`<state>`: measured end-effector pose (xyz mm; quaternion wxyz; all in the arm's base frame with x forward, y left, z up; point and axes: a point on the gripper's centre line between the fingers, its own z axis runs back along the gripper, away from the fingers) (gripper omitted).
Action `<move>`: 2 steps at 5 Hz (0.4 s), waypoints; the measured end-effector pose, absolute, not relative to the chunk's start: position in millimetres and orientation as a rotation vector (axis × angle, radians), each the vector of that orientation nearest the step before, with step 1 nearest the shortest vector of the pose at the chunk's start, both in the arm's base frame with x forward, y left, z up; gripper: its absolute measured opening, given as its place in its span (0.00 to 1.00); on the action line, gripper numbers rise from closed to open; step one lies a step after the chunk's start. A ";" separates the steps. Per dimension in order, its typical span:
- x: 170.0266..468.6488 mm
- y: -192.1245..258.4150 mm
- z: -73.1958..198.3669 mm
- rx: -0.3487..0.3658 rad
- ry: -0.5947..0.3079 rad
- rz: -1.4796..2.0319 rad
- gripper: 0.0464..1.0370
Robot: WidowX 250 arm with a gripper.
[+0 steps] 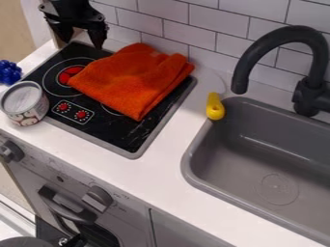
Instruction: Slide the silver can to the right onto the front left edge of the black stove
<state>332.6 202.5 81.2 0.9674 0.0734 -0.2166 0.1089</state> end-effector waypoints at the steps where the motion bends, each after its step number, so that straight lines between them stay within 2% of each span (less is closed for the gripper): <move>1: 329.2 200.9 68.3 0.128 -0.402 0.231 0.96; 2: 322.2 218.1 74.3 0.117 -0.362 0.348 0.96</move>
